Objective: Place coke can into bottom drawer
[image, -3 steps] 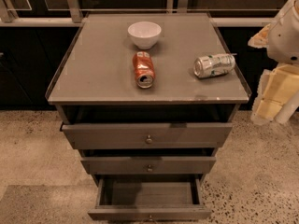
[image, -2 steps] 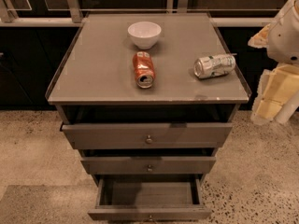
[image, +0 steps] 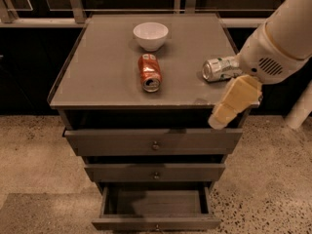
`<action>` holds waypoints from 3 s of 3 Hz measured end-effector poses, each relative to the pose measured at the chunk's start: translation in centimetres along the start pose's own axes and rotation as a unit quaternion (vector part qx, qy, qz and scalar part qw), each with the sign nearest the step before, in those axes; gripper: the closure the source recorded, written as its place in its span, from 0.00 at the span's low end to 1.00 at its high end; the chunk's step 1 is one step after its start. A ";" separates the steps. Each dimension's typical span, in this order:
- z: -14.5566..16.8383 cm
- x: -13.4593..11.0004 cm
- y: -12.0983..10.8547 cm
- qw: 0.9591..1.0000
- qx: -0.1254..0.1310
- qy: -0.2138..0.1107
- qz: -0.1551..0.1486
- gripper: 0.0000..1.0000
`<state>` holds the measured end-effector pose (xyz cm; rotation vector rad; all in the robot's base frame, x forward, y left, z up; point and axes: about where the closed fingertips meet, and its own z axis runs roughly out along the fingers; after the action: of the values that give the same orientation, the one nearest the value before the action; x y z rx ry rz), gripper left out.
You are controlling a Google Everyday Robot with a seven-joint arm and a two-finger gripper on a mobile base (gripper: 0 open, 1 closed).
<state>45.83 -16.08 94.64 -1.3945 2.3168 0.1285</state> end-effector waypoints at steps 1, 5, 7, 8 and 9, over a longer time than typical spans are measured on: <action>2.1 -4.4 0.6 0.999 -0.019 -0.001 0.036 0.00; 6.3 -9.2 1.1 0.995 -0.062 -0.068 -0.041 0.00; 7.5 -12.4 0.7 0.992 -0.043 -0.107 -0.056 0.00; 8.7 -12.3 0.3 0.993 -0.055 -0.091 -0.047 0.00; 10.6 -13.6 -0.9 0.994 -0.061 -0.069 -0.053 0.00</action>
Offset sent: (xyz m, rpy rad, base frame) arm 0.0151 0.0372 -0.0003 0.0471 0.0401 -0.0425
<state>55.38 -2.25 90.72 -1.5139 2.1490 0.3298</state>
